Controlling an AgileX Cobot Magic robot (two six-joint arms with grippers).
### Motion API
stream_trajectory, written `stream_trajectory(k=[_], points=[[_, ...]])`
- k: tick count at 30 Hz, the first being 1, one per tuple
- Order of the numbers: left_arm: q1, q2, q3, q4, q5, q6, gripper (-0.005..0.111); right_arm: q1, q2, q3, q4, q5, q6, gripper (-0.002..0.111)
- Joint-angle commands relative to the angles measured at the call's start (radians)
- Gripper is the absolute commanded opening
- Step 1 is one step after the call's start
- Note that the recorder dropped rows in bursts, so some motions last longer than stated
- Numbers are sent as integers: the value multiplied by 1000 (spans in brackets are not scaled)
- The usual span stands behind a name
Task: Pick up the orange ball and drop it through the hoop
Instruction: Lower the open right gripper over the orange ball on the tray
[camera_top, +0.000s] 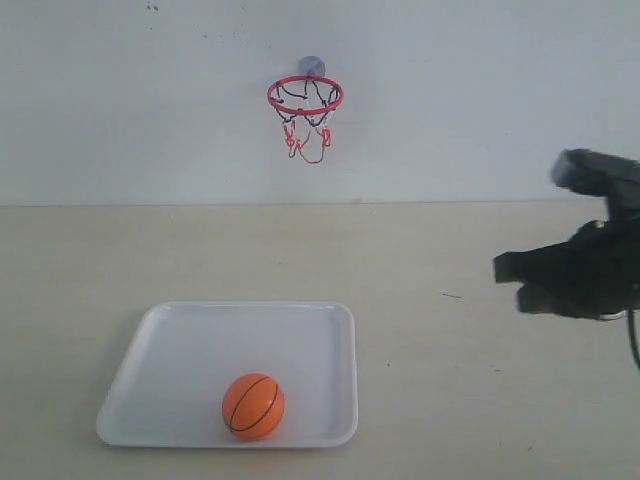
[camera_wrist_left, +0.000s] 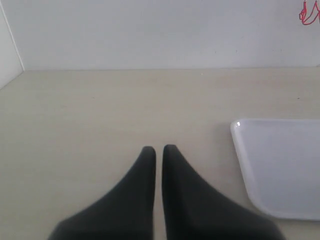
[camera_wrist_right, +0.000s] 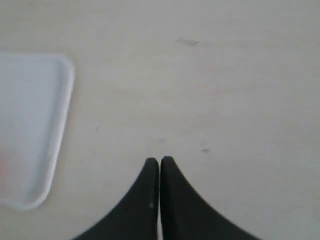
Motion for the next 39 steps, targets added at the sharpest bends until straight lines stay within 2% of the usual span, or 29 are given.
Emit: stream_trajectory(k=[1,3,5,8,11,12,13,19,24,39], points=[[4,-3,4,-7,1,2,4,103,145,-155,149,291,-324,0],[4,-3,4,-7,1,2,4,178,185,-210,170,331,-348,3],[4,-3,4,-7,1,2,4,268,213,-257,160,341,-348,11],[4,-3,4,-7,1,2,4,376,225,-306,156,313,-348,38],[4,-3,4,-7,1,2,4,466,227,-340,152,198,-317,77],[4,-3,4,-7,1,2,4,488,229,-346,149,163,-296,84],[4,-3,4,-7,1,2,4,512,233,-352,137,144,-278,86],[4,-3,4,-7,1,2,4,595,271,-385,-22,60,-135,74],[4,-3,4,-7,1,2,4,597,281,-385,-75,-11,-32,74],[4,-3,4,-7,1,2,4,597,444,-444,-122,63,65,74]])
